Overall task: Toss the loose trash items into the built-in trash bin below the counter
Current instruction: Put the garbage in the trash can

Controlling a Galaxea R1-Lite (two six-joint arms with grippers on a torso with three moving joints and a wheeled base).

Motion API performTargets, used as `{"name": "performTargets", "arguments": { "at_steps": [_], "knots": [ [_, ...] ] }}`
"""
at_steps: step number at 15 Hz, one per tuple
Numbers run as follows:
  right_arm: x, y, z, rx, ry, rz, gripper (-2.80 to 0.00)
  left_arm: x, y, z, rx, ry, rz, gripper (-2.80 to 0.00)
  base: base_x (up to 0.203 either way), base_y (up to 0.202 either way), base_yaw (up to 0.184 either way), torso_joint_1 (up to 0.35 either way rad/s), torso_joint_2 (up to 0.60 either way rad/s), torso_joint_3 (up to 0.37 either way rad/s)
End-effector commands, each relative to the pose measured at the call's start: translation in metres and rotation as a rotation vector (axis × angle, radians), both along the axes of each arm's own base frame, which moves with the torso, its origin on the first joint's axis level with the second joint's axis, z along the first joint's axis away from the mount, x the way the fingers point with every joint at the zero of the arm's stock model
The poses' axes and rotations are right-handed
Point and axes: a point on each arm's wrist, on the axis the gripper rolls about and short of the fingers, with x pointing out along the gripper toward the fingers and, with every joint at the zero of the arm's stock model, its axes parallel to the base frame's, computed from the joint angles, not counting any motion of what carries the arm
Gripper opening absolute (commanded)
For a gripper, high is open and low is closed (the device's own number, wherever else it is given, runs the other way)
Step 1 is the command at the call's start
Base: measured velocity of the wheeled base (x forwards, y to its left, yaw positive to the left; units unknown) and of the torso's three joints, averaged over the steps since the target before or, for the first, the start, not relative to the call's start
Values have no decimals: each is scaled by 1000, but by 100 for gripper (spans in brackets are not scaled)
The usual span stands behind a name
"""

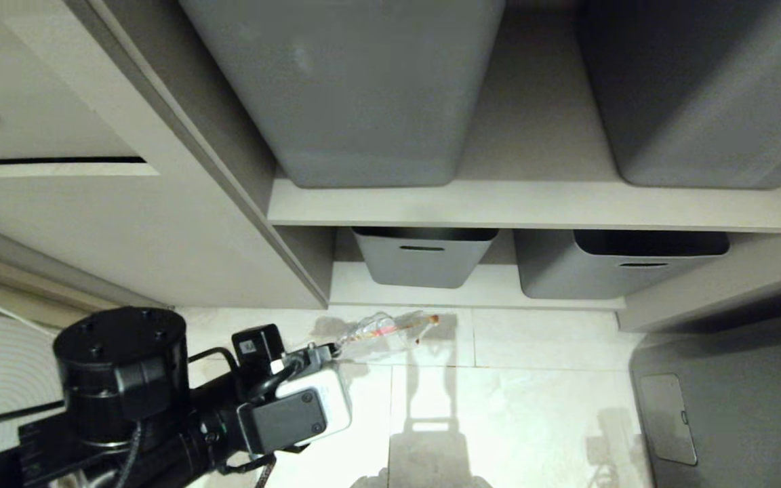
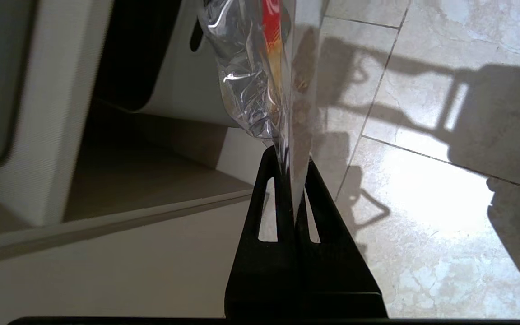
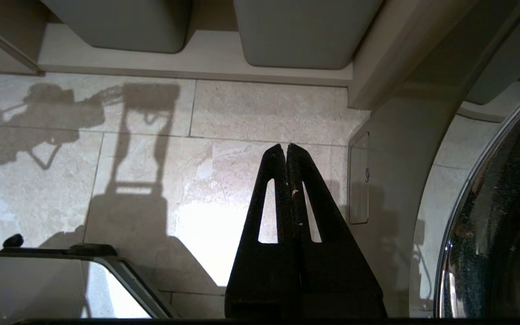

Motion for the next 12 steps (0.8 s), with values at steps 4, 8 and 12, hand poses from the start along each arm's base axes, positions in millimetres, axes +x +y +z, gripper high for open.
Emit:
{"name": "performTargets", "arguments": {
  "at_steps": [4,8,12],
  "knots": [
    [0,0,0,0,-2,1,-280,-18,18,10,-16,-24,3,-280,0,0,0,2,5,210],
    [0,0,0,0,-2,1,-280,-24,24,17,-35,-37,46,-280,0,0,0,3,3,198],
    [0,0,0,0,-2,1,-280,-22,25,17,-40,-33,55,-280,0,0,0,3,1,206]
  ]
}}
